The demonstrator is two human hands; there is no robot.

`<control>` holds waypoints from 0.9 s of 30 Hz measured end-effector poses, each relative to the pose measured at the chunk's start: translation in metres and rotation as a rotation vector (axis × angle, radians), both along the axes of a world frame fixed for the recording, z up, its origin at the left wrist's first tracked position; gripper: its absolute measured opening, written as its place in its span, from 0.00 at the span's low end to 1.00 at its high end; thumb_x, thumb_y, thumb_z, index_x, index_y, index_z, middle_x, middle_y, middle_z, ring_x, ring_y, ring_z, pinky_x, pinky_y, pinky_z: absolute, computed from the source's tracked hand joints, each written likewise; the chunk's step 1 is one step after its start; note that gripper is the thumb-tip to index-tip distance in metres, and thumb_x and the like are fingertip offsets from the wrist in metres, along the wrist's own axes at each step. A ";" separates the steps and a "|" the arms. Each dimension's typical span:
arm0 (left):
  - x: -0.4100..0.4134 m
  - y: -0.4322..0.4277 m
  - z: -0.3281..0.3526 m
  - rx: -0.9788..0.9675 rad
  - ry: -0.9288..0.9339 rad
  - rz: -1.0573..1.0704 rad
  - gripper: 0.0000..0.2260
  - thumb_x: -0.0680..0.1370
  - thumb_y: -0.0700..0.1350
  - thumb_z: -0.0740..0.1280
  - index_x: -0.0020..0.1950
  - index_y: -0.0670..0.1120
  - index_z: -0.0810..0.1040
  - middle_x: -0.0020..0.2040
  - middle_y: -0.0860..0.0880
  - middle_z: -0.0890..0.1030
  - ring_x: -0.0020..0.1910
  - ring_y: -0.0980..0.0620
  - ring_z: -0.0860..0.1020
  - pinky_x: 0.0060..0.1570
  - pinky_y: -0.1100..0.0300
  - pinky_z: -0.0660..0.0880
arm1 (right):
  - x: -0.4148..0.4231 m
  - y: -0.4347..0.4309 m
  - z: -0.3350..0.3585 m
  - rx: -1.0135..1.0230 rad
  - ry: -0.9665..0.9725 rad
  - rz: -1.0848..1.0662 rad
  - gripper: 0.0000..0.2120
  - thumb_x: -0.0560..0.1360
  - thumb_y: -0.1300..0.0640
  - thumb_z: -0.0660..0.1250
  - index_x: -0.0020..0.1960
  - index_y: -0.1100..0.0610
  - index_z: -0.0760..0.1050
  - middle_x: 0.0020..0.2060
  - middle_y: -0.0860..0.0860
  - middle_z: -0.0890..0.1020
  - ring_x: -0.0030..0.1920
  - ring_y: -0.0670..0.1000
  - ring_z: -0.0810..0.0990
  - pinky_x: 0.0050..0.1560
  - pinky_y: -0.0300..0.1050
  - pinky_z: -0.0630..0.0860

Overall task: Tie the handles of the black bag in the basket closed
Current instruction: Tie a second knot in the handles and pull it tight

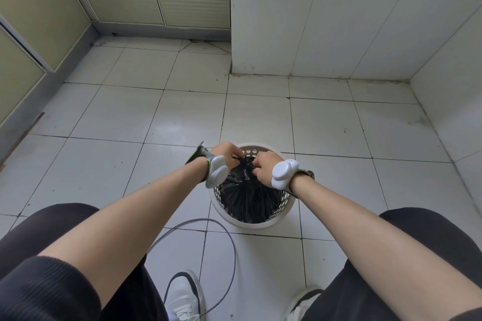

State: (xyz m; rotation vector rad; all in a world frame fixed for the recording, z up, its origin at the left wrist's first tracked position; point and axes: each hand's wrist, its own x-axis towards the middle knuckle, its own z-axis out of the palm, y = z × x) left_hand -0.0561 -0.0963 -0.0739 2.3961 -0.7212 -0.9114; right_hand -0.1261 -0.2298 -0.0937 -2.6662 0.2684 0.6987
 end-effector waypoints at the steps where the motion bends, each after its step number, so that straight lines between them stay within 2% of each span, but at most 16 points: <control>1: 0.000 0.001 0.000 -0.013 -0.022 0.020 0.12 0.75 0.35 0.63 0.56 0.39 0.80 0.47 0.40 0.81 0.48 0.42 0.77 0.48 0.57 0.72 | 0.000 -0.001 0.000 0.011 -0.002 -0.011 0.11 0.76 0.58 0.61 0.38 0.61 0.75 0.50 0.59 0.81 0.52 0.60 0.79 0.50 0.48 0.73; 3: -0.001 0.003 0.000 -0.041 -0.063 0.062 0.11 0.74 0.37 0.67 0.55 0.40 0.81 0.50 0.38 0.83 0.52 0.41 0.78 0.49 0.59 0.71 | -0.002 -0.003 0.001 0.031 -0.013 -0.032 0.13 0.77 0.57 0.61 0.35 0.59 0.73 0.46 0.57 0.81 0.49 0.59 0.78 0.48 0.47 0.72; 6: -0.001 0.007 0.002 -0.074 -0.100 0.095 0.10 0.72 0.39 0.69 0.53 0.42 0.82 0.39 0.42 0.79 0.43 0.48 0.77 0.46 0.63 0.69 | -0.005 -0.007 0.003 0.061 -0.036 -0.063 0.16 0.77 0.51 0.61 0.34 0.58 0.75 0.41 0.54 0.81 0.46 0.57 0.78 0.47 0.48 0.73; 9: -0.003 0.011 0.003 -0.088 -0.115 0.086 0.09 0.72 0.40 0.70 0.51 0.42 0.83 0.34 0.49 0.76 0.40 0.54 0.74 0.40 0.66 0.68 | -0.011 -0.014 0.006 0.086 -0.070 -0.089 0.22 0.77 0.49 0.62 0.26 0.53 0.67 0.28 0.48 0.74 0.38 0.55 0.74 0.40 0.44 0.67; 11: -0.004 0.014 0.003 -0.084 -0.118 0.074 0.08 0.72 0.40 0.70 0.50 0.42 0.84 0.34 0.48 0.77 0.40 0.54 0.74 0.37 0.68 0.68 | -0.016 -0.019 0.007 0.126 -0.095 -0.112 0.19 0.77 0.50 0.63 0.29 0.55 0.72 0.30 0.49 0.75 0.38 0.54 0.74 0.40 0.43 0.66; 14: -0.003 0.017 0.003 -0.087 -0.137 0.075 0.08 0.72 0.39 0.69 0.49 0.41 0.84 0.35 0.46 0.77 0.39 0.53 0.74 0.37 0.67 0.68 | -0.021 -0.025 0.011 0.172 -0.134 -0.144 0.14 0.77 0.50 0.64 0.40 0.58 0.79 0.35 0.51 0.78 0.40 0.53 0.76 0.41 0.42 0.68; 18: -0.003 0.018 0.004 -0.092 -0.136 0.097 0.07 0.72 0.39 0.69 0.49 0.40 0.84 0.35 0.45 0.76 0.39 0.52 0.73 0.35 0.68 0.67 | -0.023 -0.031 0.012 0.209 -0.184 -0.192 0.18 0.78 0.49 0.63 0.30 0.52 0.72 0.29 0.47 0.74 0.35 0.51 0.72 0.32 0.42 0.64; 20: -0.003 0.017 0.004 -0.084 -0.146 0.099 0.07 0.73 0.38 0.69 0.48 0.40 0.84 0.37 0.45 0.78 0.40 0.52 0.73 0.36 0.67 0.67 | -0.024 -0.032 0.013 0.211 -0.197 -0.209 0.20 0.78 0.48 0.62 0.29 0.51 0.70 0.27 0.46 0.72 0.35 0.51 0.72 0.31 0.41 0.63; 23: -0.002 0.018 0.001 -0.076 -0.147 0.120 0.07 0.73 0.39 0.69 0.48 0.40 0.84 0.39 0.44 0.80 0.41 0.51 0.74 0.41 0.64 0.68 | -0.027 -0.035 0.014 0.216 -0.194 -0.213 0.18 0.79 0.48 0.61 0.38 0.59 0.77 0.32 0.51 0.76 0.38 0.54 0.74 0.38 0.44 0.68; 25: -0.002 0.020 -0.001 -0.069 -0.148 0.129 0.06 0.72 0.39 0.69 0.47 0.39 0.84 0.37 0.45 0.78 0.40 0.51 0.74 0.38 0.65 0.68 | -0.029 -0.038 0.013 0.211 -0.194 -0.201 0.19 0.79 0.48 0.61 0.43 0.62 0.79 0.36 0.54 0.78 0.39 0.55 0.75 0.42 0.45 0.69; 27: -0.002 0.023 -0.004 -0.064 -0.147 0.137 0.06 0.72 0.39 0.69 0.46 0.40 0.84 0.36 0.46 0.77 0.39 0.52 0.73 0.34 0.66 0.67 | -0.031 -0.040 0.012 0.190 -0.198 -0.182 0.19 0.80 0.49 0.61 0.44 0.64 0.78 0.36 0.56 0.78 0.39 0.55 0.74 0.40 0.44 0.67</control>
